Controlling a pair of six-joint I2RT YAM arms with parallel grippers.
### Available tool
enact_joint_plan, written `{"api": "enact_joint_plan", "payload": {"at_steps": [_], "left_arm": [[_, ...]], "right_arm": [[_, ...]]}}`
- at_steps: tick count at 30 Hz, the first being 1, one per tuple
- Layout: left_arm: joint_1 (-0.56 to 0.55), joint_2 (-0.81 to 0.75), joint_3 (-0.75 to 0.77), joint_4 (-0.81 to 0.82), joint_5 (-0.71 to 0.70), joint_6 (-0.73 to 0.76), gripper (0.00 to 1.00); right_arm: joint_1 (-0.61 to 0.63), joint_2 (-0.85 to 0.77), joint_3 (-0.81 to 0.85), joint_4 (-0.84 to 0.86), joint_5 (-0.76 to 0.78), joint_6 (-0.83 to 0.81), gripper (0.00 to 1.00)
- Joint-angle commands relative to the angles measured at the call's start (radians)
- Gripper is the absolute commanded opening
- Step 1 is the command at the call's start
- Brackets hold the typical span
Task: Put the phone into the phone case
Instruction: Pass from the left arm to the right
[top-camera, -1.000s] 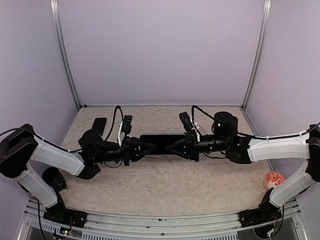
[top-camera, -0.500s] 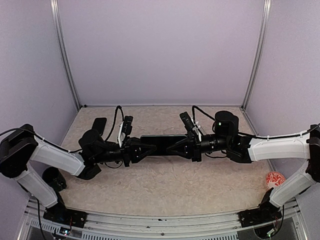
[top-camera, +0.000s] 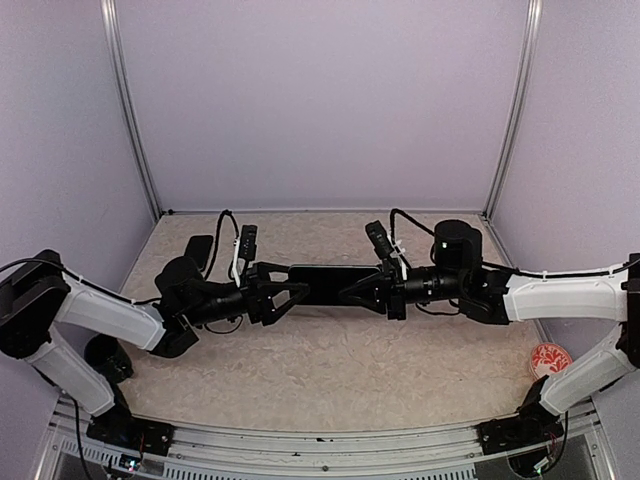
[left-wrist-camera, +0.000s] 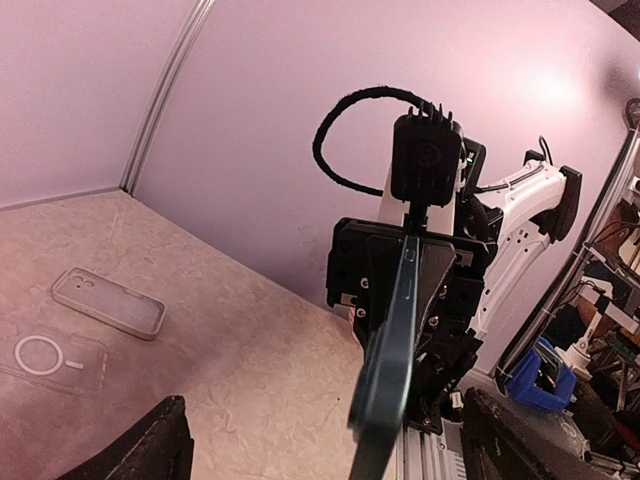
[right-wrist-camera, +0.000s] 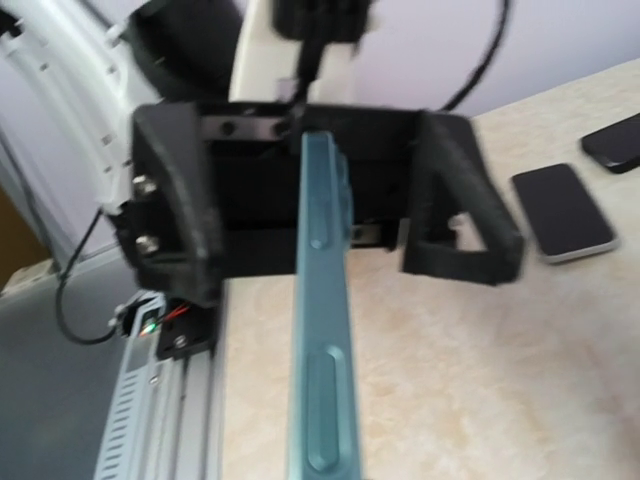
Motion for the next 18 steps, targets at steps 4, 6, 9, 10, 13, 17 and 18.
{"api": "enact_joint_plan", "payload": {"at_steps": [4,6,9,10,13,17,18], "left_arm": [[0.013,-0.045,-0.025,-0.025,-0.043,0.015,0.99],[0.013,-0.05,-0.03,-0.025,-0.047,0.015,0.99],[0.015,-0.055,-0.036,-0.027,-0.05,0.014,0.99],[0.016,-0.056,-0.039,-0.029,-0.05,0.015,0.99],[0.019,-0.062,-0.046,-0.032,-0.057,0.013,0.99],[0.021,-0.061,-0.053,-0.035,-0.056,0.006,0.99],[0.021,-0.06,-0.055,-0.034,-0.055,0.004,0.99]], "right_arm": [[-0.039,-0.048,0.014,-0.03,0.128,-0.023,0.0],[-0.051,-0.049,0.018,-0.042,0.172,-0.027,0.0],[-0.057,-0.049,0.013,-0.046,0.22,-0.053,0.0],[-0.061,-0.047,0.015,-0.05,0.243,-0.062,0.0],[-0.074,-0.025,0.03,-0.075,0.312,-0.073,0.0],[-0.085,0.03,0.063,-0.123,0.42,-0.084,0.0],[-0.086,0.04,0.067,-0.128,0.455,-0.086,0.0]]}}
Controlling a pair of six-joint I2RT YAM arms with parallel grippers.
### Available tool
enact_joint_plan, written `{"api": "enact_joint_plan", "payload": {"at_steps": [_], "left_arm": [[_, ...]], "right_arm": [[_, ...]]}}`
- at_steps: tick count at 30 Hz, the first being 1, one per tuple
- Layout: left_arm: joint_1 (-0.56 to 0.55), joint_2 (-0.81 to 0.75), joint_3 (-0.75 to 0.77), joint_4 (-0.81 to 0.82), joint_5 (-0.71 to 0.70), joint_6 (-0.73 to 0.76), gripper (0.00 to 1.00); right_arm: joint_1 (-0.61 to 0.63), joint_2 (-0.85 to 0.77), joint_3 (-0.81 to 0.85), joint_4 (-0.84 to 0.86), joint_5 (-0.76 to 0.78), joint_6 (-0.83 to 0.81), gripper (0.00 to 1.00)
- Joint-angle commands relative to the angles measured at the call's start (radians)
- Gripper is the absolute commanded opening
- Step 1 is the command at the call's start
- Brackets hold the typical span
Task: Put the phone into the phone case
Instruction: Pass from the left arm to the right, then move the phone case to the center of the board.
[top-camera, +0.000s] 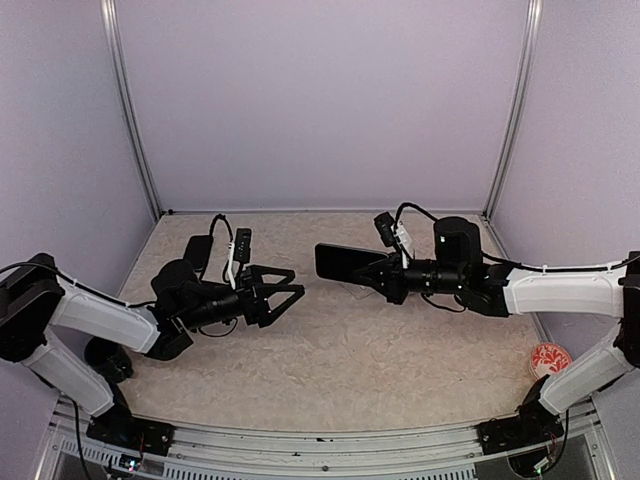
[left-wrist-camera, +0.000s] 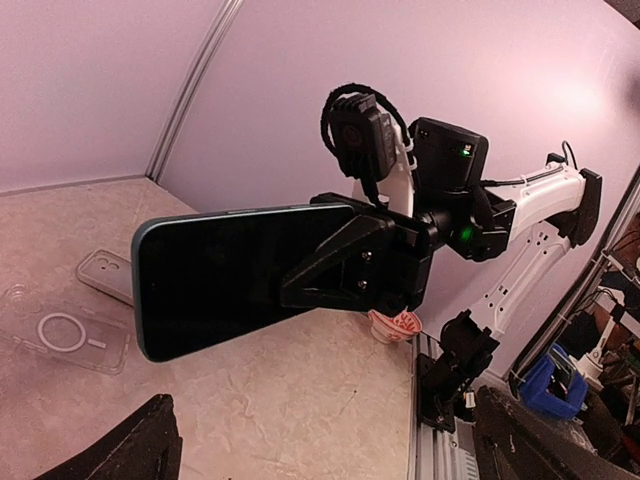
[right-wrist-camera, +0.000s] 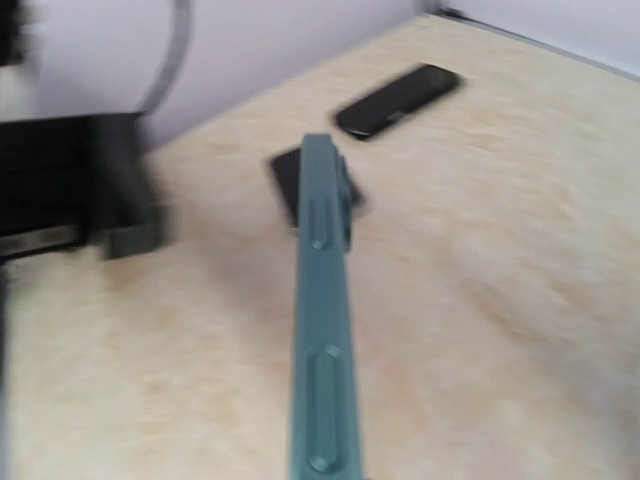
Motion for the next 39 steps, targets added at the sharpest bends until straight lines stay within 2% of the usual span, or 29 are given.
{"api": "enact_joint_plan", "payload": {"at_steps": [1,9,21,30,39], "left_arm": [[0.006,-0.018,-0.017,0.001,-0.009,0.0,0.99],[0.006,-0.013,-0.033,0.006,-0.01,-0.01,0.99],[0.006,0.001,-0.041,0.024,-0.002,-0.028,0.99],[0.007,-0.006,-0.049,0.019,-0.004,-0.025,0.99],[0.015,-0.004,-0.048,0.017,0.003,-0.026,0.99]], "right_arm": [[-0.018,0.049,0.056,-0.014,0.177,-0.027,0.0],[-0.035,0.124,0.055,0.038,0.357,-0.05,0.0],[-0.044,0.323,0.177,0.028,0.486,-0.111,0.0],[-0.063,0.447,0.245,0.027,0.469,-0.121,0.0],[-0.081,0.491,0.26,0.014,0.421,-0.142,0.0]]}}
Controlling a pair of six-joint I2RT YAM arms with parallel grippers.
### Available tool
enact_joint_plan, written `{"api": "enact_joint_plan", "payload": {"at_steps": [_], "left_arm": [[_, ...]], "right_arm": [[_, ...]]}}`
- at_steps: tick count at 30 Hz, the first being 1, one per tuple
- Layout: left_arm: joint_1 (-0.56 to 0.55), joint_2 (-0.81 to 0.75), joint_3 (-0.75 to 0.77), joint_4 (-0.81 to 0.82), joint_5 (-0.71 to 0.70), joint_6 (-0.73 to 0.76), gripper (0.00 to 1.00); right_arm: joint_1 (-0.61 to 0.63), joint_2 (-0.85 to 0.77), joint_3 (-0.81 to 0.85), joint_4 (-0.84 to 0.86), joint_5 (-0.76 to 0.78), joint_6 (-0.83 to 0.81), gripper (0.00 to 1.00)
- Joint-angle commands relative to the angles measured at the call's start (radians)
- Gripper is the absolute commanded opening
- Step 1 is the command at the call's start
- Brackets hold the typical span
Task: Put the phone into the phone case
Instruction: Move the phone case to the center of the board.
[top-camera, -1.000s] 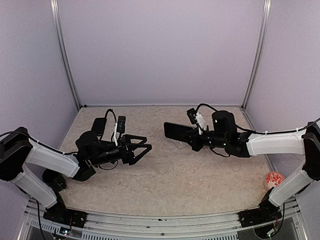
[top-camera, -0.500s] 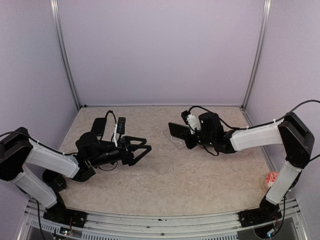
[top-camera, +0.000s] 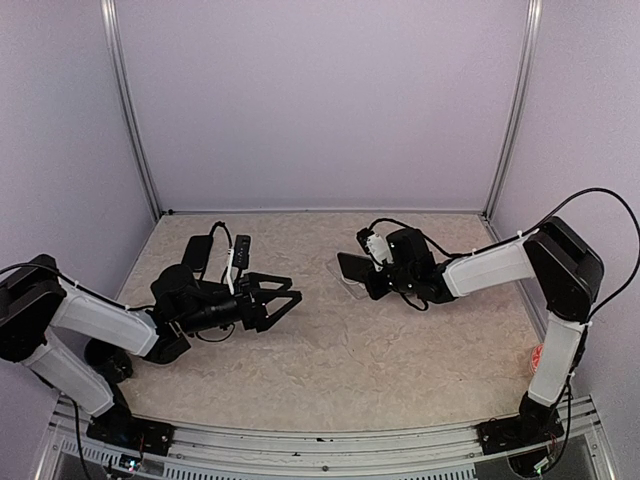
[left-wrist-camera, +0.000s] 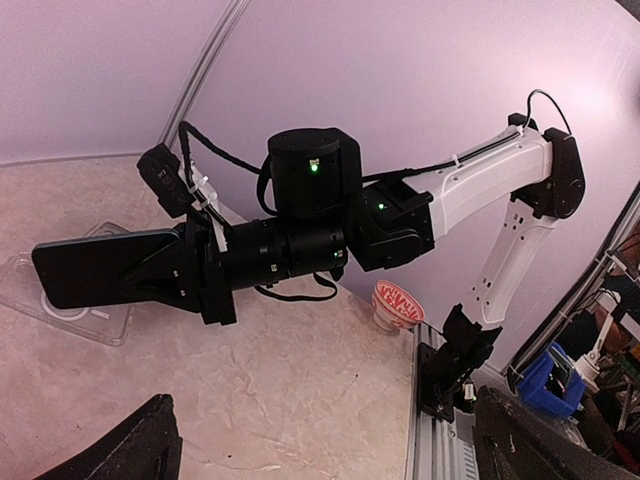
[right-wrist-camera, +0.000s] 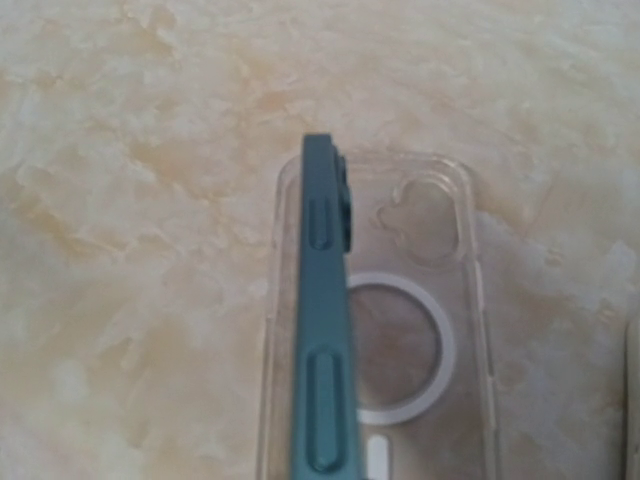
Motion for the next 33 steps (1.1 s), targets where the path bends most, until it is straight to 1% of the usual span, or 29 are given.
{"api": "enact_joint_plan", "payload": {"at_steps": [1,6,15,23,28,33], "left_arm": [[0.011,-0.002,-0.007,0.021,0.005,-0.002,0.99],[0.015,0.012,-0.002,0.031,0.015,-0.008,0.99],[0.029,0.013,-0.001,0.034,0.026,-0.013,0.99],[0.038,0.026,0.0,0.04,0.02,-0.022,0.99],[0.055,0.022,-0.011,-0.009,-0.073,-0.039,0.99],[0.102,0.016,-0.032,-0.046,-0.153,-0.088,0.99]], "right_arm": [[-0.015,0.006,0.031,0.04,-0.059,-0.023,0.0],[-0.015,0.021,0.039,0.023,-0.131,-0.037,0.0],[-0.015,0.025,0.013,0.022,-0.172,-0.036,0.0],[-0.015,-0.01,0.004,-0.018,-0.386,-0.041,0.0],[-0.014,-0.028,-0.026,-0.047,-0.487,-0.035,0.0],[-0.008,-0.053,-0.069,-0.073,-0.573,-0.037,0.0]]}}
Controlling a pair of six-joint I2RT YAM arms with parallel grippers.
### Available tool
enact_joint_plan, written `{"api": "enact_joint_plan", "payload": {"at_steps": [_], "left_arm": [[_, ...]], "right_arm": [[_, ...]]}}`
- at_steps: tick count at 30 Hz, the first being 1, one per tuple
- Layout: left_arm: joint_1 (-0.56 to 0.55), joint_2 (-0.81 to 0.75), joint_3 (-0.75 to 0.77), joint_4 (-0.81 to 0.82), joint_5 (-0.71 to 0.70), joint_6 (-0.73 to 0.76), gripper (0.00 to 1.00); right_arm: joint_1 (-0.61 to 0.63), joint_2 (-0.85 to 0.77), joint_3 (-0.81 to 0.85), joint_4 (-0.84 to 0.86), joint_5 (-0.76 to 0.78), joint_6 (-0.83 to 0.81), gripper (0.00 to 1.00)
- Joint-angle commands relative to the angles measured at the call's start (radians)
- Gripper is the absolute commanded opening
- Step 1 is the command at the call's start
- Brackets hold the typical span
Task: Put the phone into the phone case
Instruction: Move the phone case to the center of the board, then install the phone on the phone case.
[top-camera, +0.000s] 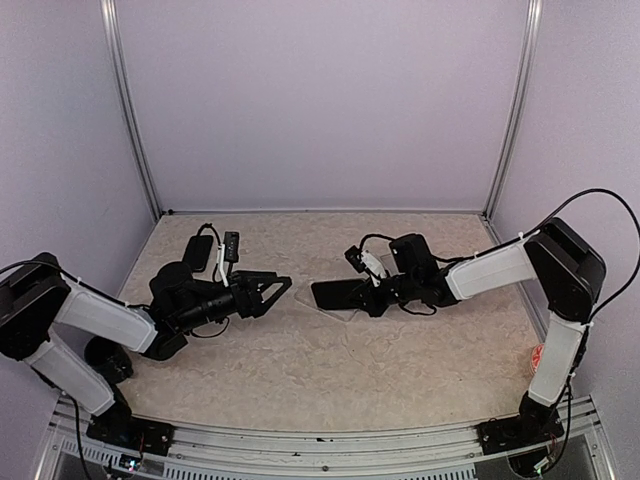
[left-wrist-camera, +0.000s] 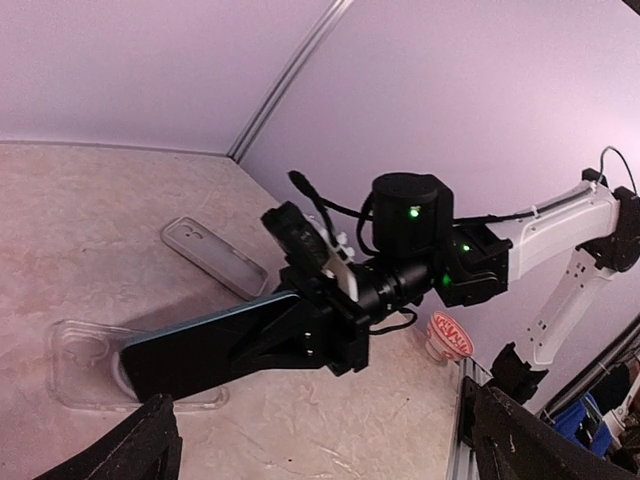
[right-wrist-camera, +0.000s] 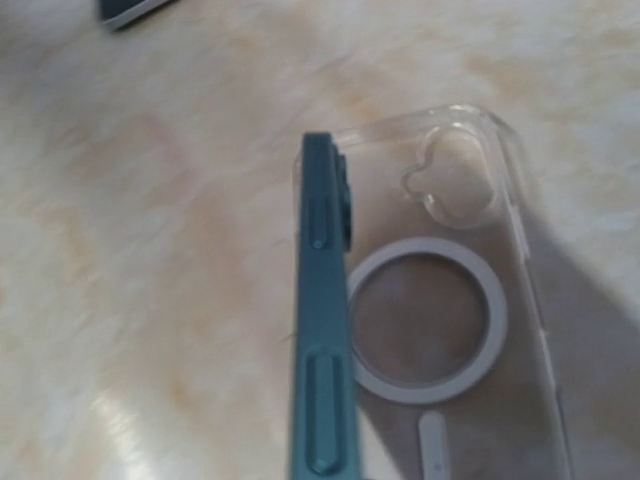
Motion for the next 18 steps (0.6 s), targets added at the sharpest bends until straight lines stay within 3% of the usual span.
{"api": "enact_joint_plan", "payload": {"at_steps": [1,8,18], "left_arm": [[0.042,-0.002,-0.027,-0.04,-0.093,-0.052,0.99],[0.056,0.009,0.016,-0.178,-0.173,-0.052,0.99],[0.057,0.094,0.029,-0.172,-0.17,-0.076,0.99]], "right_arm": [[0.005,-0.062,-0.044,-0.048,-0.135,-0.009,0.0],[0.028,-0.137,-0.087,-0.1,-0.159,0.0,0.0],[0.001,-0.209,-0.093,-0.076,-0.114,0.218,0.0]]}}
